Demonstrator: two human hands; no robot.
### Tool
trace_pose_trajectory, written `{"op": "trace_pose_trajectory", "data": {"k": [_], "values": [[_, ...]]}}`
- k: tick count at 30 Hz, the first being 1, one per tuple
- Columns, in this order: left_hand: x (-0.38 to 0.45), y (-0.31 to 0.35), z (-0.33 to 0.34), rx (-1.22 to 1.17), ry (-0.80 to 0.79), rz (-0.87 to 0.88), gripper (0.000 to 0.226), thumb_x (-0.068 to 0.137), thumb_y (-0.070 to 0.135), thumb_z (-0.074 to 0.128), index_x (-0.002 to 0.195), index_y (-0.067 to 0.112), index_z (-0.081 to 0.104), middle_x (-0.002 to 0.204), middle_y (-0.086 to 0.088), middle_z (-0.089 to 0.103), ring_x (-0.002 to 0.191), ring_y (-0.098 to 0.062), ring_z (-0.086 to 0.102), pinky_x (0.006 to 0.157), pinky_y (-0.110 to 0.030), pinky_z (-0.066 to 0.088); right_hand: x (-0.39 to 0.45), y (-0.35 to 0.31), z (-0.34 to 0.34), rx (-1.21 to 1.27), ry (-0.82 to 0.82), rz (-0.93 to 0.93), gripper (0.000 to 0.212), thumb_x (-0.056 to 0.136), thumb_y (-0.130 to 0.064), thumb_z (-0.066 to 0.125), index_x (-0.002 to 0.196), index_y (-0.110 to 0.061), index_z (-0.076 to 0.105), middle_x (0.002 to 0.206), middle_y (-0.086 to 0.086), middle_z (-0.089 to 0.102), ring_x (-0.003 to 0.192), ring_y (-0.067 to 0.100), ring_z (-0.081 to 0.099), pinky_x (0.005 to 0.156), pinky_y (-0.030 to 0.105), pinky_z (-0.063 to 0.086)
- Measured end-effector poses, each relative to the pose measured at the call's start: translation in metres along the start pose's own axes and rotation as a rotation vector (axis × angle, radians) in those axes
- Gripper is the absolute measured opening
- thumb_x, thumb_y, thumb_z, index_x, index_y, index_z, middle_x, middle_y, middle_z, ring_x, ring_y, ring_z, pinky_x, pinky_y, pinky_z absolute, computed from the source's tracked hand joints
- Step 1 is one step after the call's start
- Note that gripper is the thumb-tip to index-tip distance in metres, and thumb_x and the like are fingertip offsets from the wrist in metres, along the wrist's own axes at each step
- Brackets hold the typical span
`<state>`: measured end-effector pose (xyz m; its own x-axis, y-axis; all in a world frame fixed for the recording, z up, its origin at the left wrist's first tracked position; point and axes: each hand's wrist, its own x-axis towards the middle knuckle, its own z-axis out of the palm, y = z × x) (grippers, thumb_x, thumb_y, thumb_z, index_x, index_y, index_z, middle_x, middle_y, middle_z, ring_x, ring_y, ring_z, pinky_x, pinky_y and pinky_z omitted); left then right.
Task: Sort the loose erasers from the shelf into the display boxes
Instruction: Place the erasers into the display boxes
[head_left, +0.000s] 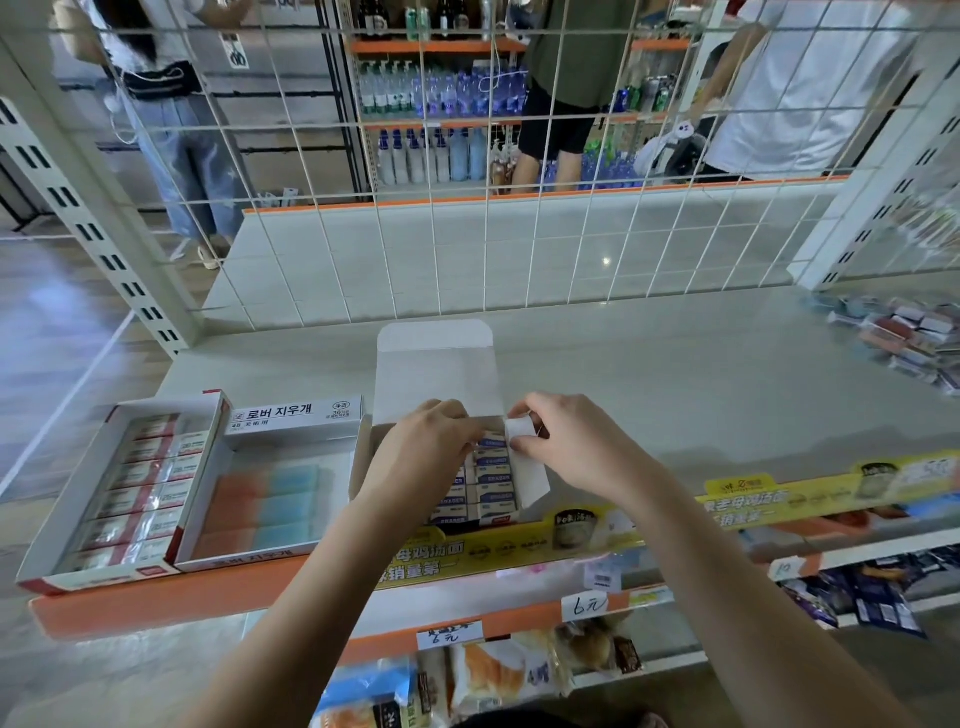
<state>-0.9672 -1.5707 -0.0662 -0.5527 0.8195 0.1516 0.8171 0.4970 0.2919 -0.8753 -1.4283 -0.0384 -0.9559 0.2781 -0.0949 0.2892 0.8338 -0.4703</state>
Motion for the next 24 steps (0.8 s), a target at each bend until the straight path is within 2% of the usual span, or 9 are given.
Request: {"op": "trace_pose_trajectory", "data": {"k": [3, 6, 11, 19, 24], "values": [[-0.001, -0.001, 0.003, 0.005, -0.001, 0.002, 0.023, 0.093, 0.015, 0.053, 0.107, 0.016, 0.070, 0.108, -0.001, 0.063, 0.101, -0.020, 0.054, 0.079, -0.028, 0.044, 0.000, 0.000, 0.001, 0.003, -0.003, 0.008, 0.038, 0.091, -0.027, 0.058, 0.127, -0.016, 0.052, 0.119, 0.004, 0.060, 0.102, 0.018, 0.057, 0.082, 0.024, 0.045], [-0.003, -0.002, 0.001, -0.005, -0.005, -0.025, 0.026, 0.096, 0.021, 0.049, 0.112, 0.021, 0.069, 0.116, 0.005, 0.061, 0.106, -0.015, 0.051, 0.082, -0.025, 0.042, 0.000, 0.001, 0.001, 0.002, -0.004, 0.008, 0.038, 0.091, -0.028, 0.058, 0.127, -0.017, 0.052, 0.119, 0.004, 0.060, 0.102, 0.017, 0.057, 0.079, 0.021, 0.041], [-0.007, 0.007, 0.005, 0.056, 0.005, -0.120, 0.026, 0.095, 0.023, 0.048, 0.116, 0.023, 0.064, 0.120, 0.004, 0.058, 0.106, -0.017, 0.051, 0.081, -0.032, 0.047, -0.001, 0.002, 0.000, 0.001, -0.007, 0.013, 0.039, 0.091, -0.028, 0.057, 0.128, -0.016, 0.052, 0.118, 0.004, 0.060, 0.101, 0.017, 0.057, 0.078, 0.020, 0.042], [-0.005, 0.013, 0.013, 0.143, 0.054, -0.287, 0.023, 0.098, 0.023, 0.041, 0.114, 0.018, 0.056, 0.112, 0.001, 0.060, 0.101, -0.018, 0.054, 0.076, -0.030, 0.049, 0.000, 0.002, 0.001, 0.007, 0.001, 0.023, 0.037, 0.091, -0.028, 0.058, 0.126, -0.015, 0.053, 0.117, 0.004, 0.061, 0.101, 0.018, 0.058, 0.080, 0.023, 0.044], [-0.008, 0.012, 0.011, 0.163, 0.095, -0.326, 0.025, 0.099, 0.027, 0.037, 0.113, 0.020, 0.057, 0.112, 0.004, 0.060, 0.101, -0.016, 0.055, 0.071, -0.025, 0.040, 0.000, 0.003, 0.002, 0.018, 0.001, 0.026, 0.039, 0.091, -0.028, 0.059, 0.127, -0.015, 0.052, 0.118, 0.004, 0.061, 0.101, 0.017, 0.057, 0.079, 0.021, 0.042]]}}
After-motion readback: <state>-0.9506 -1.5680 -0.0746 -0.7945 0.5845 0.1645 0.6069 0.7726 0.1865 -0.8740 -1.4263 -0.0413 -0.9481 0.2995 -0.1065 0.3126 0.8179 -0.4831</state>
